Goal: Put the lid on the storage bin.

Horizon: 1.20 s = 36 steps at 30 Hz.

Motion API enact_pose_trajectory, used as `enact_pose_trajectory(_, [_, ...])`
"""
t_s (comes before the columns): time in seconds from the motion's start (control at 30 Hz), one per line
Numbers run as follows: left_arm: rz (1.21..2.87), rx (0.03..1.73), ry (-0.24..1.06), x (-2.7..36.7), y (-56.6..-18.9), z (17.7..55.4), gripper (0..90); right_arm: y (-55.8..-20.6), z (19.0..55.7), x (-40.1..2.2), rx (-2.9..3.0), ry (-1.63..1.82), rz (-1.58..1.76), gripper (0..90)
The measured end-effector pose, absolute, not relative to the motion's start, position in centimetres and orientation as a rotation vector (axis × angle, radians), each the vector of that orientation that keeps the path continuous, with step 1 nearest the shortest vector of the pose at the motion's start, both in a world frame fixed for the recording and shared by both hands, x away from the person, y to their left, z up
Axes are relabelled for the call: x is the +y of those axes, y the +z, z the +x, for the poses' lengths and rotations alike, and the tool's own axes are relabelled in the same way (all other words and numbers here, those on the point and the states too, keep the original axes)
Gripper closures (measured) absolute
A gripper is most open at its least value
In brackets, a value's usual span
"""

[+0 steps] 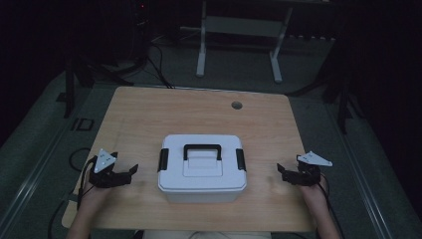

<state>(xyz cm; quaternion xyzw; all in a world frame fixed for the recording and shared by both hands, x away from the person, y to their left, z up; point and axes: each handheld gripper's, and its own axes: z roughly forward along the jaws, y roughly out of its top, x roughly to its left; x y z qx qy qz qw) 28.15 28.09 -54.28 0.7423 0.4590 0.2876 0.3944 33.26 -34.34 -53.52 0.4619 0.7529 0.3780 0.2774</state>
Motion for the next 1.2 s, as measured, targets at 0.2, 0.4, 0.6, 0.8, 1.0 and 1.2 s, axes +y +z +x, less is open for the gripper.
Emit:
enact_pose_trajectory(0.2, [1.846,1.193,0.751,28.6,-54.9,27.5,10.6,-53.8,32.9,-34.9,1.899,1.028,1.288,12.2])
enact_pose_trajectory(0.4, [1.793,1.254,0.823,29.2,-55.1,27.3,10.6,-54.4,32.8,-35.5,1.796,1.015,1.341,12.2])
enact_pose_trajectory(0.6, [1.782,1.302,0.888,29.4,-55.7,27.1,10.7,-54.6,32.8,-35.5,1.762,0.994,1.348,12.2])
enact_pose_trajectory(0.8, [1.690,1.326,0.953,29.5,-55.7,26.7,10.7,-54.8,32.8,-35.3,1.708,0.962,1.345,12.2])
enact_pose_trajectory(1.0, [1.662,1.338,0.990,29.4,-55.9,26.6,10.7,-55.0,32.8,-35.4,1.677,0.964,1.342,12.3])
enact_pose_trajectory(1.2, [1.599,1.337,1.043,29.6,-55.8,26.3,10.7,-55.0,32.6,-35.4,1.638,0.973,1.338,12.3])
